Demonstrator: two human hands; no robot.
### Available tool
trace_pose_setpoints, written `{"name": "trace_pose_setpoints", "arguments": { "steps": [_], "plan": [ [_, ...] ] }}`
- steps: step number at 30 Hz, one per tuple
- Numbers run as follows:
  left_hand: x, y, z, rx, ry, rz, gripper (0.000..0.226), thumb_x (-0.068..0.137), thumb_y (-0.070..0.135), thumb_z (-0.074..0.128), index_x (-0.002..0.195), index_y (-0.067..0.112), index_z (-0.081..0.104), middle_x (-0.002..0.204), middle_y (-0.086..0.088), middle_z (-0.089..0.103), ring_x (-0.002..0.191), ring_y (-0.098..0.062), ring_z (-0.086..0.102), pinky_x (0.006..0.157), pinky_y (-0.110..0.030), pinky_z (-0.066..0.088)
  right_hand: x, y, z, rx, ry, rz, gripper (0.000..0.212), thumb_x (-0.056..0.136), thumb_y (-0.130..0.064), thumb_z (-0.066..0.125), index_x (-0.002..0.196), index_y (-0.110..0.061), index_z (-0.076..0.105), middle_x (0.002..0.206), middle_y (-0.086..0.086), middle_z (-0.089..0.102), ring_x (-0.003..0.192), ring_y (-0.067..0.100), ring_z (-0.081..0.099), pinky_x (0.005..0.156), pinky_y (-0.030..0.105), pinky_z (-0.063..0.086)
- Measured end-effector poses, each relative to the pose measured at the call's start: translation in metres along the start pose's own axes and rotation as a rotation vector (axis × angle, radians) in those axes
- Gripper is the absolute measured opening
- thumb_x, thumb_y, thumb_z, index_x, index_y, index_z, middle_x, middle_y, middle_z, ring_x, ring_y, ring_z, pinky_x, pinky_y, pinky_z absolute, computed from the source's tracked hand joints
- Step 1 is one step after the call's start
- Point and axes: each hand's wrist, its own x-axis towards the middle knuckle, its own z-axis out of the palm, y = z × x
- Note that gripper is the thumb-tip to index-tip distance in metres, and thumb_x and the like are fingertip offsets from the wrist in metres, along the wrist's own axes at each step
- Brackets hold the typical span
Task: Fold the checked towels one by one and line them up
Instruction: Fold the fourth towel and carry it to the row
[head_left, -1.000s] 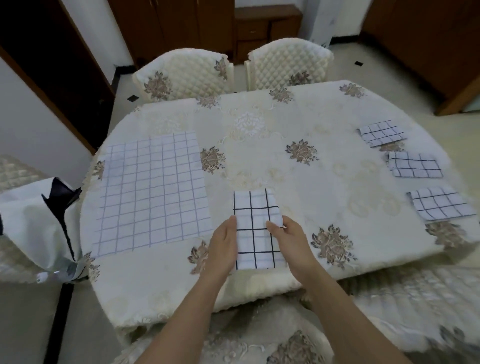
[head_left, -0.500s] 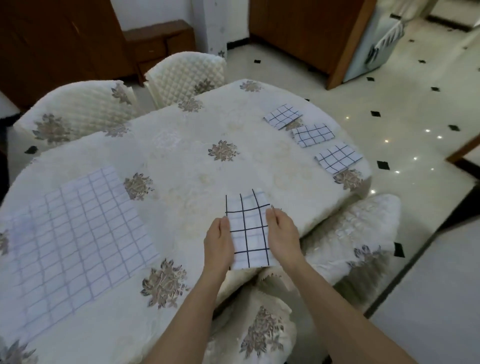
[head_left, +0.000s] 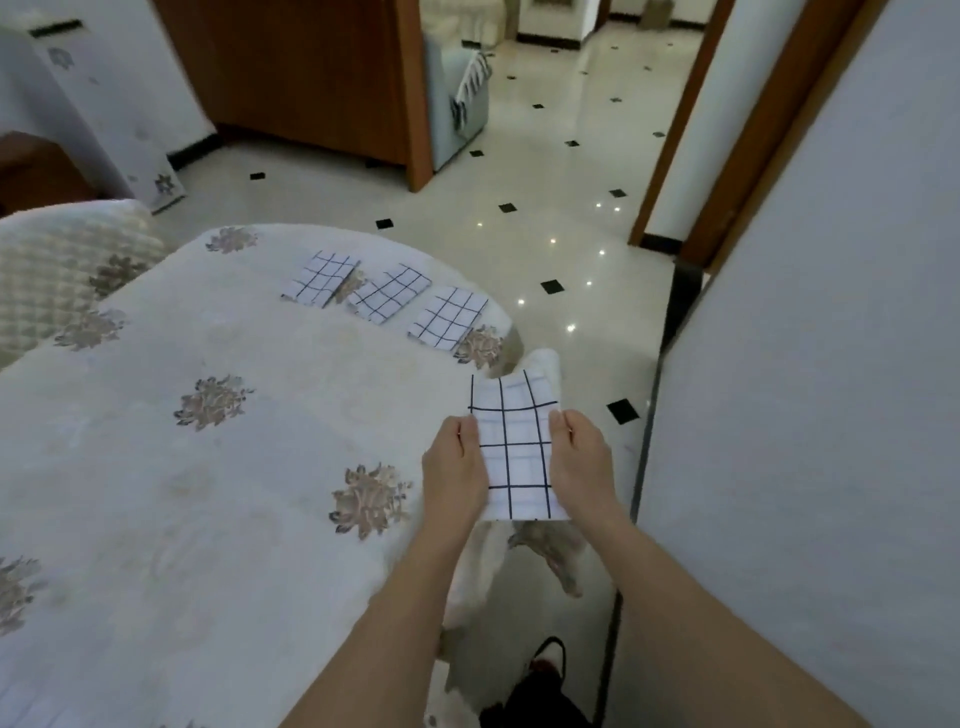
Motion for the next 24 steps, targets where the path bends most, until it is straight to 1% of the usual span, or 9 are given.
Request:
{"name": "trace_pose_setpoints", "arguments": {
  "steps": [2,3,6,8,11,14,17,20,24],
  "plan": [
    [0.018,0.014,0.028,0.046,-0.065,0.028,0.038,0.107,0.034,0.034,0.074,0.018,0.043,0.071,0.001,0.050,0.065,-0.011,0.044,0.055,-0.024,0.030,0.023,0.010,-0.018,0.014,0.053,0.045,0.038,0.106,-0.030,0.039,0.071,-0.015,0.043,0.069,-0.002,0.048,0.064,0.012,0.043,0.059,0.029,0.036],
    [0.027,0.021,0.043,0.056,-0.095,0.046,0.038,0.107,0.035,0.033,0.074,0.019,0.044,0.072,0.002,0.051,0.066,-0.010,0.046,0.056,-0.025,0.031,0.035,0.015,-0.028,0.030,0.077,0.067,0.038,0.106,-0.030,0.039,0.071,-0.016,0.042,0.069,-0.002,0.048,0.064,0.012,0.044,0.060,0.030,0.037],
    [0.053,0.044,0.093,0.040,-0.157,0.117,0.038,0.106,0.035,0.034,0.077,0.016,0.047,0.070,0.003,0.053,0.065,-0.011,0.048,0.059,-0.028,0.037,0.073,0.035,-0.058,0.061,0.163,0.114,0.040,0.106,-0.033,0.039,0.075,-0.008,0.047,0.070,0.004,0.051,0.066,0.014,0.046,0.062,0.035,0.040],
    [0.067,0.062,0.126,0.038,-0.196,0.162,0.037,0.107,0.032,0.034,0.073,0.019,0.043,0.068,0.005,0.049,0.061,-0.008,0.045,0.055,-0.020,0.033,0.099,0.047,-0.080,0.083,0.225,0.136,0.041,0.106,-0.032,0.040,0.076,-0.005,0.046,0.069,0.008,0.049,0.065,0.014,0.043,0.061,0.036,0.038],
    [0.086,0.088,0.172,0.057,-0.257,0.221,0.035,0.107,0.032,0.033,0.076,0.020,0.044,0.070,0.004,0.051,0.063,-0.006,0.046,0.055,-0.019,0.033,0.135,0.060,-0.113,0.078,0.281,0.147,0.039,0.106,-0.032,0.040,0.072,-0.012,0.040,0.064,-0.001,0.039,0.061,0.012,0.035,0.059,0.033,0.032],
    [0.104,0.108,0.212,0.062,-0.286,0.239,0.036,0.108,0.033,0.032,0.077,0.019,0.044,0.071,0.005,0.049,0.063,-0.006,0.044,0.057,-0.023,0.033,0.170,0.073,-0.141,0.073,0.302,0.157,0.038,0.105,-0.032,0.040,0.072,-0.013,0.039,0.064,-0.002,0.039,0.062,0.012,0.035,0.058,0.031,0.031],
    [0.120,0.124,0.241,0.060,-0.281,0.221,0.036,0.108,0.030,0.033,0.075,0.018,0.044,0.070,0.004,0.048,0.063,-0.006,0.043,0.056,-0.017,0.034,0.202,0.079,-0.156,0.078,0.327,0.195,0.039,0.105,-0.032,0.040,0.073,-0.009,0.040,0.065,0.001,0.040,0.062,0.014,0.036,0.058,0.032,0.030],
    [0.141,0.133,0.262,0.065,-0.297,0.217,0.036,0.107,0.030,0.034,0.076,0.017,0.045,0.070,0.006,0.049,0.062,-0.006,0.044,0.055,-0.016,0.035,0.227,0.085,-0.163,0.078,0.337,0.224,0.040,0.105,-0.033,0.039,0.074,-0.008,0.041,0.065,0.000,0.041,0.062,0.014,0.036,0.057,0.032,0.030],
    [0.174,0.142,0.290,0.078,-0.356,0.235,0.035,0.107,0.031,0.036,0.079,0.014,0.047,0.070,0.006,0.050,0.059,-0.003,0.044,0.056,-0.015,0.037,0.260,0.100,-0.173,0.065,0.312,0.233,0.039,0.106,-0.034,0.039,0.071,-0.014,0.037,0.065,-0.001,0.038,0.061,0.013,0.033,0.055,0.029,0.029]
  ]
}}
